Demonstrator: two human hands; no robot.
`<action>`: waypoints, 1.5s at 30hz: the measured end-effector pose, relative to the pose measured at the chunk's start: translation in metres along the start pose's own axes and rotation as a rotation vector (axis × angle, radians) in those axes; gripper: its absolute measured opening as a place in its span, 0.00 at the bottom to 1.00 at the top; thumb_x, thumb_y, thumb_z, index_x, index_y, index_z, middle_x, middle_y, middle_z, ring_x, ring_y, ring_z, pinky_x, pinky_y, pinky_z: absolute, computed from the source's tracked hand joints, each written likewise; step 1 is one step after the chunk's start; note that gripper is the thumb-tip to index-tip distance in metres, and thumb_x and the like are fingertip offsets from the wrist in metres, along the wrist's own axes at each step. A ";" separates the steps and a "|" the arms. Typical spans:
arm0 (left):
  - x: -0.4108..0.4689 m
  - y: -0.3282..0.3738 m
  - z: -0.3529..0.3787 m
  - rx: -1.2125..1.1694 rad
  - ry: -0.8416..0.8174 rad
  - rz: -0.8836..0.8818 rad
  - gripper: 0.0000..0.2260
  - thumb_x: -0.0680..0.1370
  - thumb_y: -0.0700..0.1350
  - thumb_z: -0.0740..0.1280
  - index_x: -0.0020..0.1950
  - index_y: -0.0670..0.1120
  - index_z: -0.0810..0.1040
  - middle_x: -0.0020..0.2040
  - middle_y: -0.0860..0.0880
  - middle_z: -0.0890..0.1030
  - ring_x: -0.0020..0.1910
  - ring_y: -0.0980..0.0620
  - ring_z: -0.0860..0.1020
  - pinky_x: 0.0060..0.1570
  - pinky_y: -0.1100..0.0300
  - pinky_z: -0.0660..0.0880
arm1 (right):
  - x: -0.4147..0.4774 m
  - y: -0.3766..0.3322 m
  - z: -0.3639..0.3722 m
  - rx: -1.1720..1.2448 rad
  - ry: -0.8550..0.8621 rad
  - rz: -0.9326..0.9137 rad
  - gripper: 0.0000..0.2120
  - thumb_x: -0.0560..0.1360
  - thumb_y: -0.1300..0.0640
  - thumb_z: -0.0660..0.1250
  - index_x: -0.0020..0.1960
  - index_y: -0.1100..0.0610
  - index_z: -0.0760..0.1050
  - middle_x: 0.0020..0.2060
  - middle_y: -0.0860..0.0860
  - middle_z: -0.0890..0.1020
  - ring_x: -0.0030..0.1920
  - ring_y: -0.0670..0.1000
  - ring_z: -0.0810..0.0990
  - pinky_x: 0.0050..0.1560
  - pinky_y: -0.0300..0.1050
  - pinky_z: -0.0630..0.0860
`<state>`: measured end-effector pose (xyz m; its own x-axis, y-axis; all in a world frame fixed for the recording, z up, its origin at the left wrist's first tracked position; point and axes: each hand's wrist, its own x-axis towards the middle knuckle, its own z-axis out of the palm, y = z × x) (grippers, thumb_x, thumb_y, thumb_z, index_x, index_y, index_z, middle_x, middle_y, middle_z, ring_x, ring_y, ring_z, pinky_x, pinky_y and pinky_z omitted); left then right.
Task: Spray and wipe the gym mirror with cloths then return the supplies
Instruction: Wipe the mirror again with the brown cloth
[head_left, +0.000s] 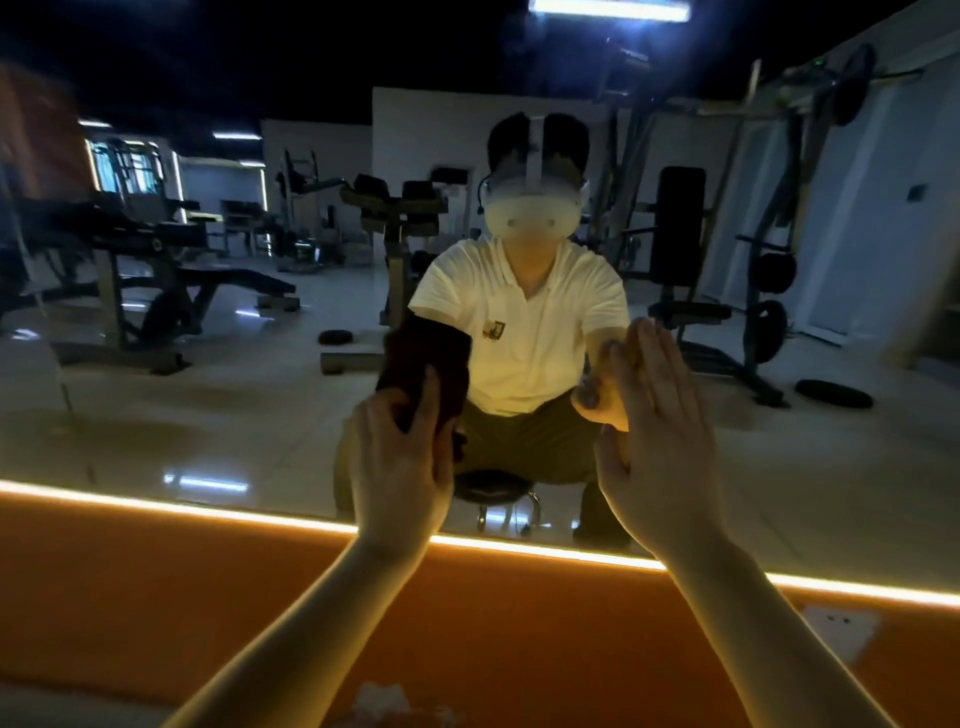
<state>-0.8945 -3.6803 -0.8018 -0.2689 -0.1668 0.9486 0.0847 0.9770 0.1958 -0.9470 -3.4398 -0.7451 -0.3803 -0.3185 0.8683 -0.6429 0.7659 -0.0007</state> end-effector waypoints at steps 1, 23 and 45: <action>-0.007 0.011 0.006 -0.020 -0.018 0.002 0.26 0.84 0.48 0.66 0.81 0.47 0.63 0.61 0.34 0.73 0.55 0.40 0.74 0.49 0.56 0.72 | 0.000 0.001 0.000 0.003 0.002 -0.001 0.35 0.79 0.60 0.64 0.83 0.58 0.57 0.84 0.55 0.51 0.84 0.55 0.47 0.81 0.60 0.53; -0.088 0.086 0.057 -0.050 -0.225 0.326 0.33 0.75 0.36 0.73 0.79 0.43 0.67 0.63 0.38 0.71 0.59 0.38 0.76 0.57 0.40 0.81 | -0.024 0.070 -0.032 -0.008 0.101 0.191 0.31 0.78 0.60 0.62 0.81 0.55 0.61 0.82 0.56 0.57 0.82 0.56 0.56 0.79 0.57 0.59; 0.071 0.110 0.047 0.037 -0.040 0.567 0.34 0.72 0.39 0.74 0.77 0.49 0.67 0.77 0.41 0.66 0.74 0.37 0.66 0.73 0.37 0.65 | -0.008 0.076 -0.017 0.030 0.179 0.168 0.39 0.77 0.61 0.67 0.84 0.55 0.54 0.84 0.54 0.52 0.84 0.57 0.48 0.78 0.67 0.59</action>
<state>-0.9499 -3.5786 -0.7245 -0.2270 0.3895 0.8926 0.1923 0.9164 -0.3510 -0.9817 -3.3694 -0.7439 -0.3620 -0.0820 0.9286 -0.6011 0.7819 -0.1653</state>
